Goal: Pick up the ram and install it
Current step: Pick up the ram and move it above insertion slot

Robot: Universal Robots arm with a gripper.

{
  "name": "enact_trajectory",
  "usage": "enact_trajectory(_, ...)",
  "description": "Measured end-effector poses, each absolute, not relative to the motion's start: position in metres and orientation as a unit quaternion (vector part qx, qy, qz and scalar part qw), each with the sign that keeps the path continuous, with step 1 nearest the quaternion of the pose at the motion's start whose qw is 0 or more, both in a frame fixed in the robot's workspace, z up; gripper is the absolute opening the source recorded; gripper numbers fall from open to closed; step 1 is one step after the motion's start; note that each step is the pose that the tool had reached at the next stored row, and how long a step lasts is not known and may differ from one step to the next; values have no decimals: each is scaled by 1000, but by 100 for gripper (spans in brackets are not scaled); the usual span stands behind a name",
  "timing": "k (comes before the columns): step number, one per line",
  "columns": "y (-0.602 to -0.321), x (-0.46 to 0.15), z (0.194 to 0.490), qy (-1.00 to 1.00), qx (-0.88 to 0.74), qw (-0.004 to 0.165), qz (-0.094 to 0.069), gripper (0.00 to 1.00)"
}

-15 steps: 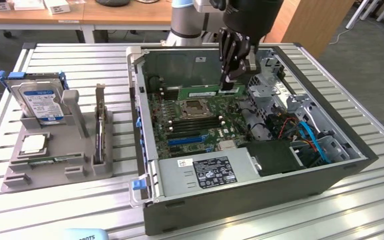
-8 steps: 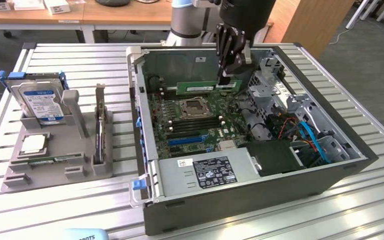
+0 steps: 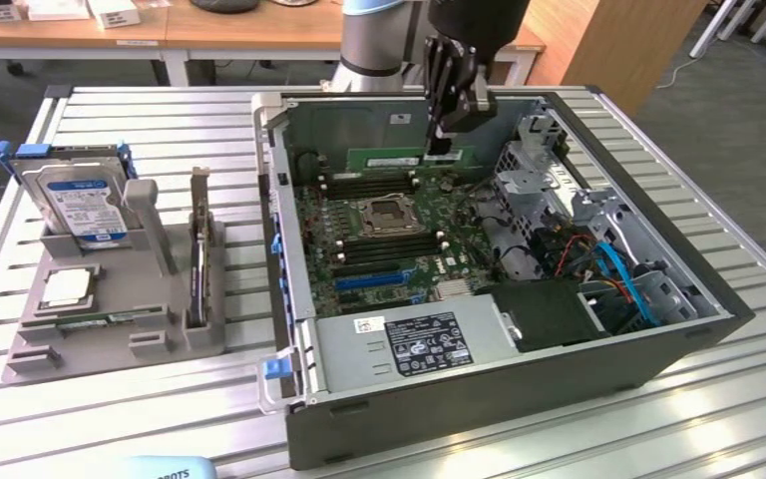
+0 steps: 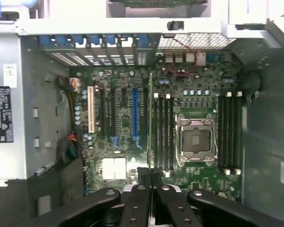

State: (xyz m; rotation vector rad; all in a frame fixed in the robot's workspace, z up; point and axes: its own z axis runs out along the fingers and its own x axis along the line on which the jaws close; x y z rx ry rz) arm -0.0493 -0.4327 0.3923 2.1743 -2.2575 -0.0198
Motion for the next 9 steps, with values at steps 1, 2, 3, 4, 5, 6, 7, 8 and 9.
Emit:
enact_trajectory(1, -430, -49, 392, -720, 694, 4, -6, 12)
enact_trajectory(2, -427, -49, 392, -720, 693, 4, -6, 12)
enact_trajectory(3, -424, -49, 392, -721, 693, 4, -6, 12)
enact_trajectory(4, -422, -49, 392, -721, 693, 4, -6, 12)
enact_trajectory(5, -419, -49, 392, -721, 693, 4, -6, 12)
enact_trajectory(6, -416, -49, 392, -721, 693, 4, -6, 12)
enact_trajectory(7, -414, -49, 392, -721, 693, 4, -6, 12)
enact_trajectory(8, -412, -49, 392, -721, 693, 4, -6, 12)
enact_trajectory(9, -410, -49, 392, -721, 693, 4, -6, 12)
